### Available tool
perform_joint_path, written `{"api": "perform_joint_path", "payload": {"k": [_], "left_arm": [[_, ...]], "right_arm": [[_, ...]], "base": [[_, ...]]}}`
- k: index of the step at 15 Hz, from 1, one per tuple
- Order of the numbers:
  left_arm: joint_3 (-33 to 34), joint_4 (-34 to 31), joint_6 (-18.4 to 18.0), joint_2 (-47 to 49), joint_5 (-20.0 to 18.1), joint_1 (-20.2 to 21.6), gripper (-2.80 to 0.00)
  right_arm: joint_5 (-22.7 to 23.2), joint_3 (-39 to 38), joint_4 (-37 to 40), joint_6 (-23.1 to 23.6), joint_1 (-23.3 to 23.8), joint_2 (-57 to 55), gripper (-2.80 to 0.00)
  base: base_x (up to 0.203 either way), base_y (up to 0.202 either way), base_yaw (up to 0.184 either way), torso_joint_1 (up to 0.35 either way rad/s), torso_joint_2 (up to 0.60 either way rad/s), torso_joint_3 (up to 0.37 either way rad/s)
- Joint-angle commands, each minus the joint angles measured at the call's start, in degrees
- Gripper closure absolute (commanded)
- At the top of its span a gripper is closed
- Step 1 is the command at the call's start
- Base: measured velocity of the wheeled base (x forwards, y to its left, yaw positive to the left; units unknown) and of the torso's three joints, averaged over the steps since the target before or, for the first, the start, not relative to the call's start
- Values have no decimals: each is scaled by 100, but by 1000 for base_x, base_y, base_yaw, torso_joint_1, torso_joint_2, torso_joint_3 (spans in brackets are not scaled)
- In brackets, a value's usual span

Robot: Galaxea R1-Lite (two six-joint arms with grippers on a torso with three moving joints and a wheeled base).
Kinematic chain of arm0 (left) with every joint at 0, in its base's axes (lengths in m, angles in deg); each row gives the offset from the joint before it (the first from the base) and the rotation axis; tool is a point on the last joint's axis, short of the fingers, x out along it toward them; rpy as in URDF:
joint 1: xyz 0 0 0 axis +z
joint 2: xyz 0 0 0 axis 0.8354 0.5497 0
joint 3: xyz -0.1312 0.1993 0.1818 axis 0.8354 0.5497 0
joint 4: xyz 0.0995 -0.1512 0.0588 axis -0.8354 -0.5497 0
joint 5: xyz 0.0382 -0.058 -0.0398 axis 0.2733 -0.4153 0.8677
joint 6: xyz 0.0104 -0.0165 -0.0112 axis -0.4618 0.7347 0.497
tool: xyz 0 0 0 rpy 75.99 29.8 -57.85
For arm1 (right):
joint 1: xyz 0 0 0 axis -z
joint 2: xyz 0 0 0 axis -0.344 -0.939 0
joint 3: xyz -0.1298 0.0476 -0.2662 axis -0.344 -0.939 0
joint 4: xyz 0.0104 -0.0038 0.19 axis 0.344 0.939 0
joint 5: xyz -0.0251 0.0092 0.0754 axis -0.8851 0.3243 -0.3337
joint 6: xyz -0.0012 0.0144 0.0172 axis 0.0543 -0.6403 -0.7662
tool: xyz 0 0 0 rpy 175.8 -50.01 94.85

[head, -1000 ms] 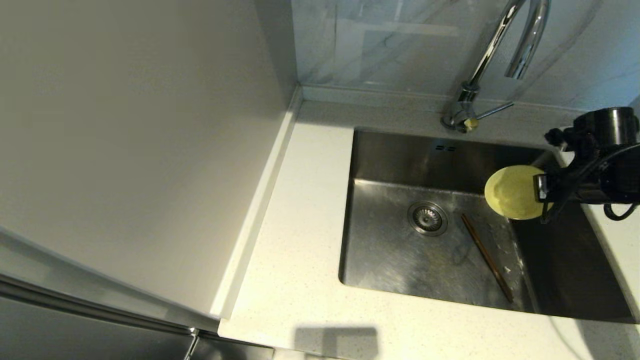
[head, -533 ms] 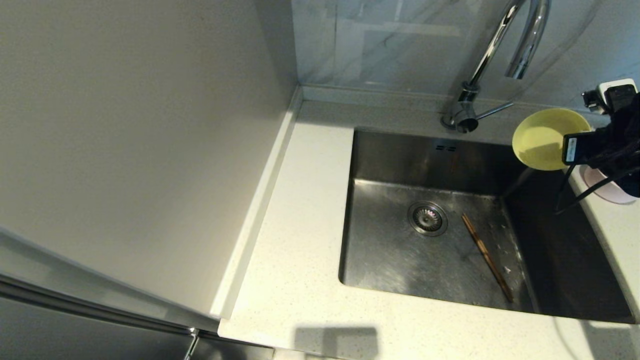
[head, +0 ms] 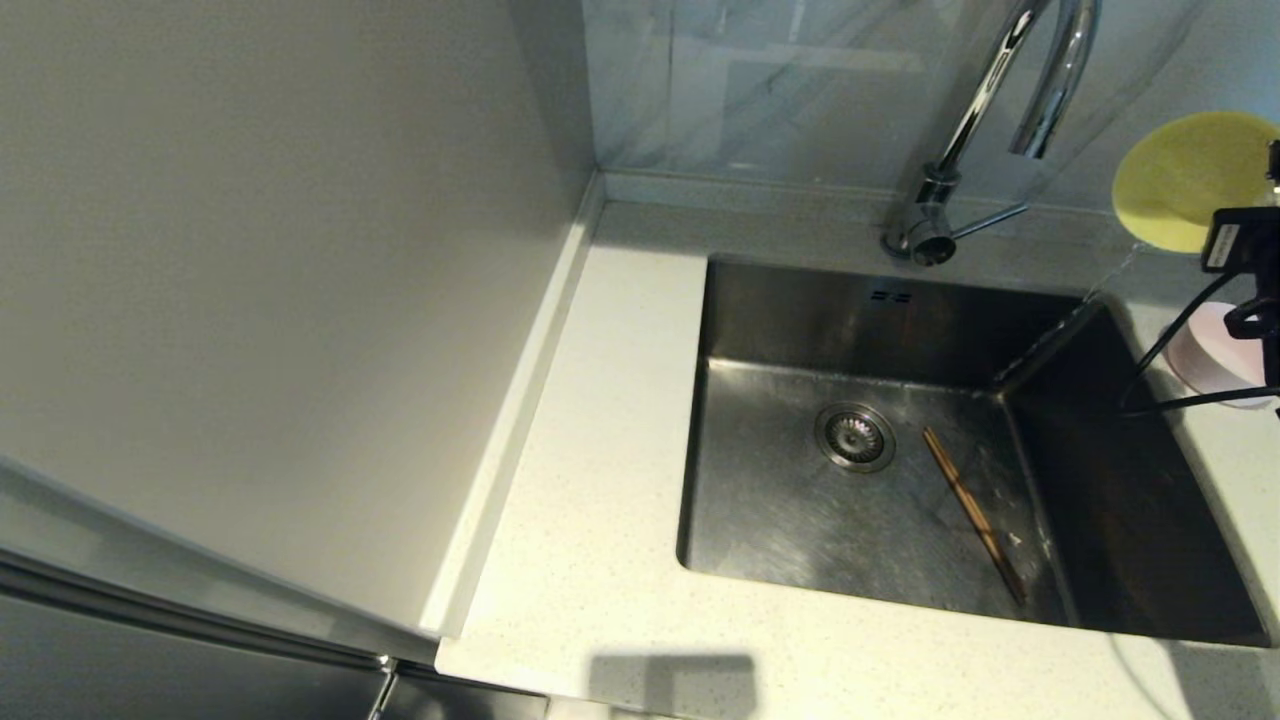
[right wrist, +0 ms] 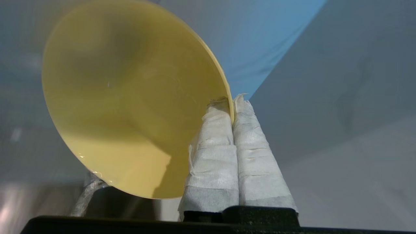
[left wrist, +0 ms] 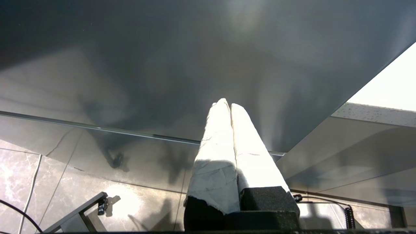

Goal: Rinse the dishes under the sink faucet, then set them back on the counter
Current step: Put a bowl back to the table from the sink

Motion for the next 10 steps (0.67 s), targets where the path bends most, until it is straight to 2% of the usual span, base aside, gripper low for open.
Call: {"api": "perform_joint_path", "payload": {"k": [1, 6, 8, 10], "left_arm": [[0, 2, 4, -18, 4, 0, 0], [0, 2, 4, -18, 4, 0, 0], [0, 2, 4, -18, 4, 0, 0], [0, 2, 4, -18, 4, 0, 0]], "right_arm": [[-14, -169, -510, 18, 30, -90, 0], [3, -440, -723, 21, 27, -96, 0], [2, -307, -723, 34, 29, -122, 0], [-10, 232, -723, 56, 29, -131, 0]], "base": [[0, 0, 0, 0, 0, 0], [0, 0, 0, 0, 0, 0], [0, 0, 0, 0, 0, 0], [0, 0, 0, 0, 0, 0]]}}
